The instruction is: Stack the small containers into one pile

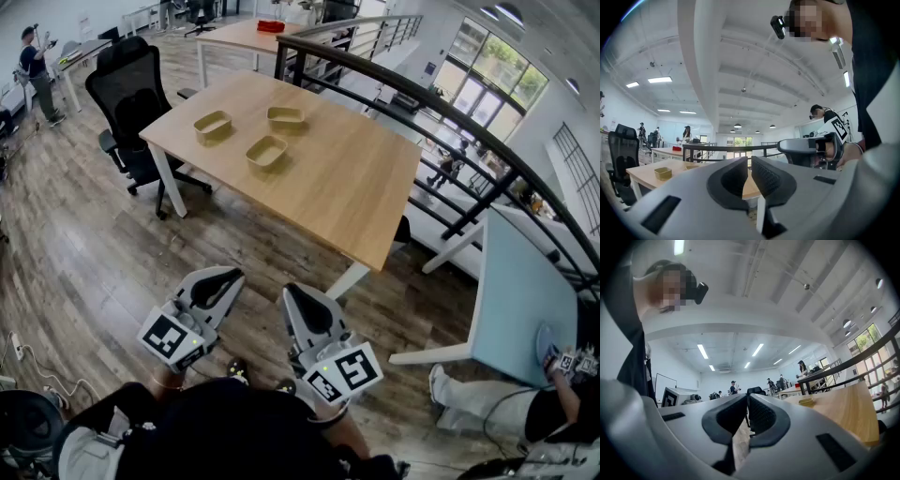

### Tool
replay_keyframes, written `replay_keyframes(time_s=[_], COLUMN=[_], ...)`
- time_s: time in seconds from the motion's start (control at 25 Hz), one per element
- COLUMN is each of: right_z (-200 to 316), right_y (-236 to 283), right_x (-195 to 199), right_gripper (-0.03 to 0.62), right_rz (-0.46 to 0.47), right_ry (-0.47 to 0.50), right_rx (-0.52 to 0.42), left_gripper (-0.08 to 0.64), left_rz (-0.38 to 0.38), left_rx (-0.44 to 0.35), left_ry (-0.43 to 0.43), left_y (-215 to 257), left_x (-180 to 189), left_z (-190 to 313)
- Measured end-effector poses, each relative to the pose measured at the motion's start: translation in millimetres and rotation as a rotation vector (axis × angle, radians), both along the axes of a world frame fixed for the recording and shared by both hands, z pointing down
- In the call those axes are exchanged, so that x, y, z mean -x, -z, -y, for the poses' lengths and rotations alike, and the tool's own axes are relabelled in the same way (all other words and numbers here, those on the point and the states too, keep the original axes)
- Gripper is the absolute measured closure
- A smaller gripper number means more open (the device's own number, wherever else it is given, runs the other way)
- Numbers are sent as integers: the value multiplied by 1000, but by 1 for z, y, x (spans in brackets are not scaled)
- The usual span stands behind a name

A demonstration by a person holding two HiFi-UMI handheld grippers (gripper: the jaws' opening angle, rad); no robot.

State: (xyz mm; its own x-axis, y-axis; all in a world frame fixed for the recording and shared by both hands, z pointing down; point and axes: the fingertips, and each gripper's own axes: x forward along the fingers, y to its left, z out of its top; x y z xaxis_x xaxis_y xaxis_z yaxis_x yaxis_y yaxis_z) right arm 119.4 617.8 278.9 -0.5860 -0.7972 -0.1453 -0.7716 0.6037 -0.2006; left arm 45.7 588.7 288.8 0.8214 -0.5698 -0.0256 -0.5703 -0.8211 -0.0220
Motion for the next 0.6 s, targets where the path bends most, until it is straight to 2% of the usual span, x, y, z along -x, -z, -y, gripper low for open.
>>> replay_keyframes(time_s=[0.28, 0.6], right_z=[7, 16], right_y=[1, 3], right_x=[7, 20], right_gripper=[560, 560], right_rz=[26, 4], right_ry=[-8, -11], right_rx=[-5, 6], left_gripper=[528, 528], left_rz=[-16, -26], left_rx=[-20, -11], left_ry=[-2, -15], left_y=[0, -2], left_x=[8, 18], left_z=[7, 16])
